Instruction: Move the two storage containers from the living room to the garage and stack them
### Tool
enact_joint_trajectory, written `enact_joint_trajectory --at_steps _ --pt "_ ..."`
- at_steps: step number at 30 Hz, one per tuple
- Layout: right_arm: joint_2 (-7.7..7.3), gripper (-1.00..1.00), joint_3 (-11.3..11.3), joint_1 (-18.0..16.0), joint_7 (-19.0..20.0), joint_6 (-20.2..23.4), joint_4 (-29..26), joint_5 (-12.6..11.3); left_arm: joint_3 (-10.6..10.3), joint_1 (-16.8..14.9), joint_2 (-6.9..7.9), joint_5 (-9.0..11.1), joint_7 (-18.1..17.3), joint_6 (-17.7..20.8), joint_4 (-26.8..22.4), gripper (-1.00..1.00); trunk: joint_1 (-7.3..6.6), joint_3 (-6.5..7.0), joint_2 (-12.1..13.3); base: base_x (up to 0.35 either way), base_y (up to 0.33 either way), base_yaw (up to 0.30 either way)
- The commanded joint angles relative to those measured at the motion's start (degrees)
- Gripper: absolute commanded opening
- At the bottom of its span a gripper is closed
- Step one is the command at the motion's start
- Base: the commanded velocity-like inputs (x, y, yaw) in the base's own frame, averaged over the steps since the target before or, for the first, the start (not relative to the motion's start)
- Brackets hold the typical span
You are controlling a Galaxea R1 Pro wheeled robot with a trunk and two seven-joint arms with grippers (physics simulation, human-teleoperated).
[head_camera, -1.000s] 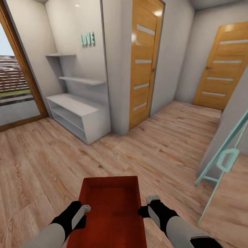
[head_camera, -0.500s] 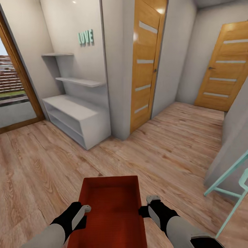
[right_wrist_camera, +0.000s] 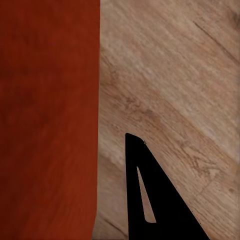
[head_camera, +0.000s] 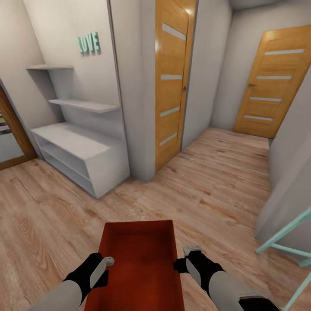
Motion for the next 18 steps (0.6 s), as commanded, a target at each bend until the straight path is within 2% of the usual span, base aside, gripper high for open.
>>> enact_joint_trajectory --at_steps 1,9,18 --pt "-1.96 -1.00 0.6 0.0 -0.4 0.5 0.0 1.7 0.6 -0.1 0.04 3.2 0.3 -0.5 -0.6 -1.00 0.03 -0.06 0.0 0.342 0.097 -0.004" --pt "-1.91 -1.00 0.6 0.0 -0.4 0.5 -0.1 1.7 0.6 -0.1 0.03 3.2 0.3 -0.5 -0.6 -1.00 0.03 -0.03 0.0 0.342 0.097 -0.009" --pt "-1.92 -1.00 0.6 0.0 -0.4 0.5 0.0 1.7 0.6 -0.1 0.07 3.2 0.3 -0.5 -0.6 -1.00 0.03 0.43 0.0 0.342 0.097 -0.223"
